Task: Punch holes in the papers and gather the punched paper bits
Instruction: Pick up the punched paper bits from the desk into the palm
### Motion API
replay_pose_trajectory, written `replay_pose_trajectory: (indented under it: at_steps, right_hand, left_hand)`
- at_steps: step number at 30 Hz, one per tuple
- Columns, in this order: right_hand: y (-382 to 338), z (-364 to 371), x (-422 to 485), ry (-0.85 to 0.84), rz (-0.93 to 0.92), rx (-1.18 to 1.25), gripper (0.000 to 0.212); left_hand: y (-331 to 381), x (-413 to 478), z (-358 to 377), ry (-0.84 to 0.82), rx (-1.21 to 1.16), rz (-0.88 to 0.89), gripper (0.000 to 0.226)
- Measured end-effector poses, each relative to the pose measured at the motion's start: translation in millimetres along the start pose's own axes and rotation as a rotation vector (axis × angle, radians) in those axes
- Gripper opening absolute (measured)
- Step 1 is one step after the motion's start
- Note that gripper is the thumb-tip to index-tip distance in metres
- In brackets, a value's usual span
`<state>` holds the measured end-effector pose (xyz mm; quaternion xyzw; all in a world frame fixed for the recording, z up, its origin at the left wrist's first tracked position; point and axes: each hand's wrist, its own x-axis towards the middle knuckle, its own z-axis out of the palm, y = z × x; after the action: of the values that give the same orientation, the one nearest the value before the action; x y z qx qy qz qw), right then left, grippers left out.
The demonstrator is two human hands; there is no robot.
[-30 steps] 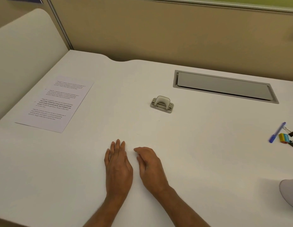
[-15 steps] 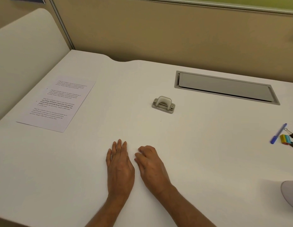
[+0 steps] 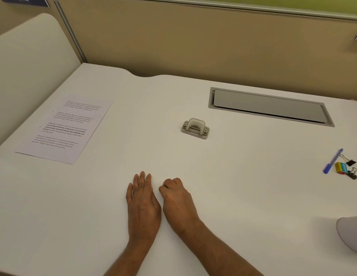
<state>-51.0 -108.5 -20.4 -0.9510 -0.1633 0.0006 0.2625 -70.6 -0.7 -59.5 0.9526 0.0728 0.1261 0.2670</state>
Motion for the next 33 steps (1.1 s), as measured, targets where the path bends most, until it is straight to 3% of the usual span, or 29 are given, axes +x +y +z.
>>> replay_pose_trajectory:
  at_steps: [3,11,15,24,27,29,33]
  right_hand:
    - [0,1,5,-0.036,0.013,-0.076,0.013]
    - [1,2,12,-0.096,0.002,-0.127,0.023]
    - [2,1,10,-0.033,-0.014,-0.134,0.012]
    - [3,2,11,-0.025,-0.027,-0.137,0.011]
    - [10,-1,9,0.063,-0.05,-0.094,0.014]
    - [20,-6,10,0.151,0.056,0.051,0.013]
    - [34,-23,6,0.283,0.586,0.728,0.016]
  left_hand:
    - [0,0,-1,-0.001,-0.016,-0.005,0.048]
    - [4,0,-4,-0.02,-0.013,-0.02,0.046]
    - [4,1,-4,-0.018,-0.012,-0.028,0.049]
    - [3,0,-3,-0.012,-0.01,-0.011,0.049]
    - [2,0,-2,0.0,0.015,-0.002,0.049]
    - [2,0,-1,0.017,0.056,0.007,0.047]
    - [0,0,1,0.027,0.131,0.024,0.048]
